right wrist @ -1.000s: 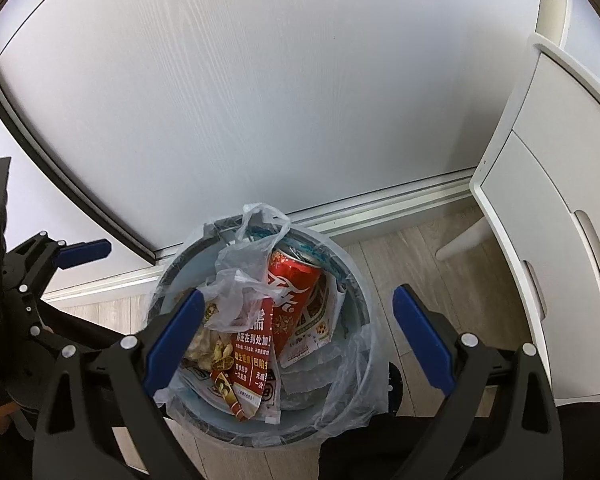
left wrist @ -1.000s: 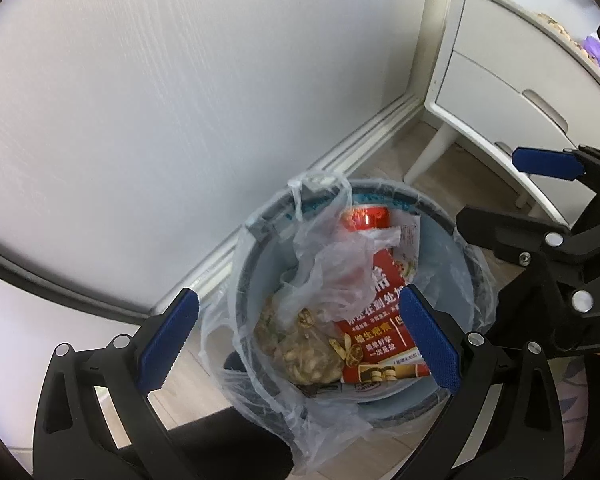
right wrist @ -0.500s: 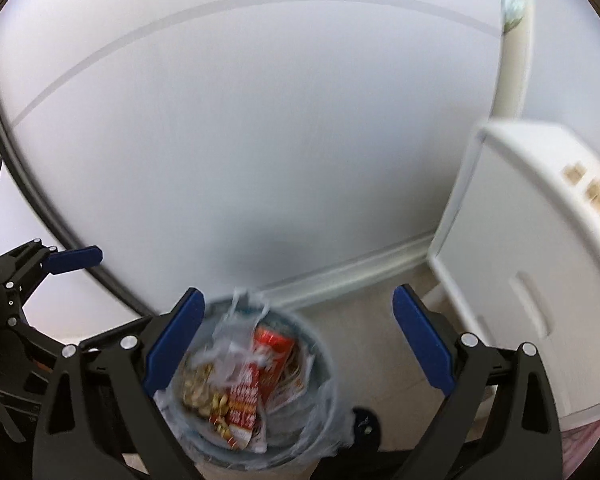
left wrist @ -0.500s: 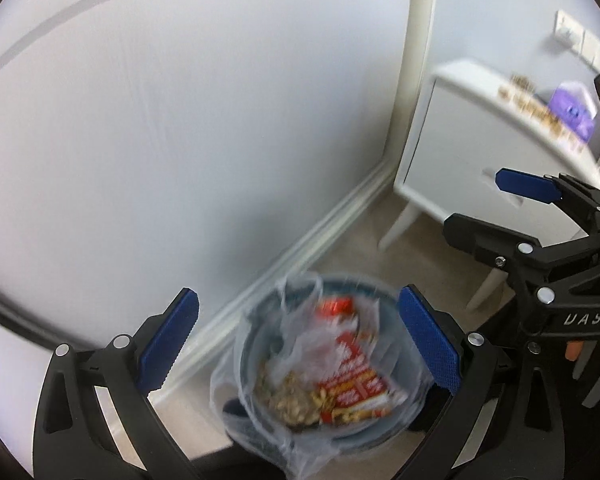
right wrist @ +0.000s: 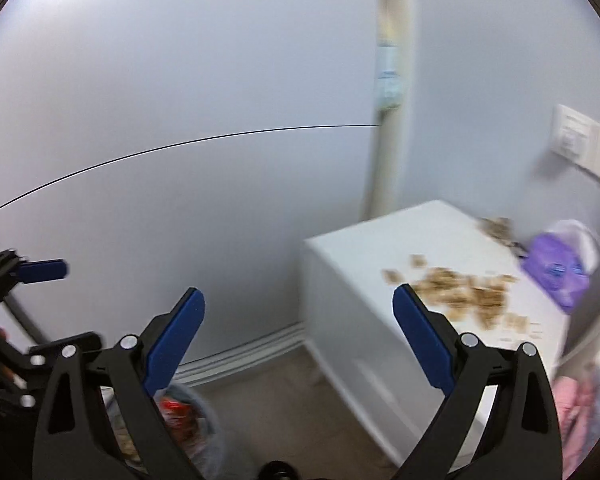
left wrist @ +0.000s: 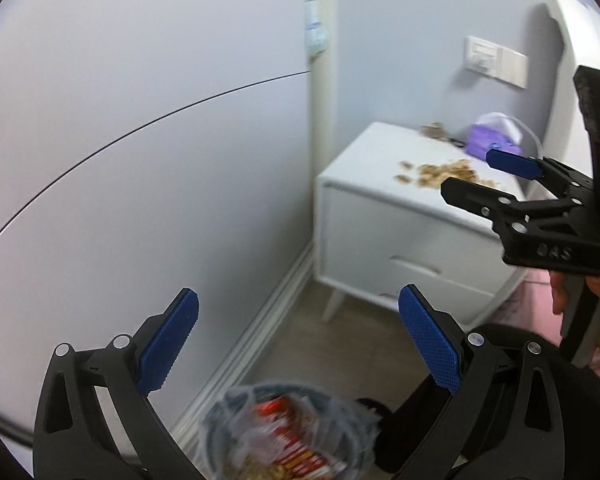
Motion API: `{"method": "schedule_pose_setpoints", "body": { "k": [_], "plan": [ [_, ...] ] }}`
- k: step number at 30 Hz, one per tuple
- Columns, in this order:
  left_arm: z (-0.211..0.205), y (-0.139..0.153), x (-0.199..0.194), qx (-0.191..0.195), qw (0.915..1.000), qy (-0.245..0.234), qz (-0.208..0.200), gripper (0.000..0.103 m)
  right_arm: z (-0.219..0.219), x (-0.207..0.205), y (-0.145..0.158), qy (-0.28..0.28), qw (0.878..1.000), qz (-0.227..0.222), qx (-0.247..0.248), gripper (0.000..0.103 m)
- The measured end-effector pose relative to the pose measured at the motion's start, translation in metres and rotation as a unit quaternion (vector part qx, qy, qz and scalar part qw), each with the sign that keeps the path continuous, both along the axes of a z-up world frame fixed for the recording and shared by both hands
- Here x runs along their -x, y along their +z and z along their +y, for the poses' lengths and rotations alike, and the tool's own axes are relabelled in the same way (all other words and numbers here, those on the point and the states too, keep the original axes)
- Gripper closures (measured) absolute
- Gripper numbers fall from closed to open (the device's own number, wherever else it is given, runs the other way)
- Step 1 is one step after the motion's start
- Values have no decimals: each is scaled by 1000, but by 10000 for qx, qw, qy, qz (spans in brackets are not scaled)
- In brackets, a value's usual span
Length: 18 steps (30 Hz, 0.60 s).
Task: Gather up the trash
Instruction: 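Move both open tools back to the peanut shells on the cabinet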
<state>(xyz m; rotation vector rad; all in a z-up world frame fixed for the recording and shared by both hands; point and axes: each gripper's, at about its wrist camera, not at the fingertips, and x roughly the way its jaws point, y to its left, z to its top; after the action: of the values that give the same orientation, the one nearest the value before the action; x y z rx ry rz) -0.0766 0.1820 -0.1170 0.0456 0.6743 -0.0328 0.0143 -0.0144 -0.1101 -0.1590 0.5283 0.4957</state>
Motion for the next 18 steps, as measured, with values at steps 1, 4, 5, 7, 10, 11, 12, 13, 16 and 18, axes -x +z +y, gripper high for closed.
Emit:
{"method": "schedule_pose_setpoints", "body": {
  "k": [1, 4, 5, 7, 10, 11, 12, 13, 16, 18],
  "plan": [
    [-7, 1, -2, 0, 10000, -52, -23, 6, -7, -3, 1, -53, 10000, -3, 6, 11],
    [-29, 3, -18, 36, 9997, -205, -128, 6, -41, -7, 5, -218, 9997, -49, 39, 11],
    [-34, 4, -22, 59, 9996, -218, -144, 6, -52, -9, 5, -256, 9996, -61, 46, 11],
    [-46, 7, -31, 184, 9993, -297, -161, 6, -74, -12, 5, -287, 9996, -50, -26, 11],
    [-64, 7, -45, 312, 9982, -473, -211, 6, -102, -12, 3, -409, 9991, -52, -53, 6],
    [-70, 7, -49, 326, 9979, -519, -226, 6, -111, -13, 3, -447, 9990, -46, -55, 6],
    [-78, 6, -55, 356, 9973, -601, -244, 6, -118, -13, 2, -487, 9988, -15, -33, 6],
    [-83, 5, -59, 360, 9971, -632, -239, 6, -125, -14, 1, -539, 9985, 25, 4, 6],
    [-98, 3, -73, 357, 9964, -727, -247, 6, -138, -21, -3, -758, 9970, 92, 126, 6],
    [-108, 2, -82, 345, 9961, -778, -245, 6, -145, -25, -6, -792, 9967, 152, 118, 6]
  ]
}}
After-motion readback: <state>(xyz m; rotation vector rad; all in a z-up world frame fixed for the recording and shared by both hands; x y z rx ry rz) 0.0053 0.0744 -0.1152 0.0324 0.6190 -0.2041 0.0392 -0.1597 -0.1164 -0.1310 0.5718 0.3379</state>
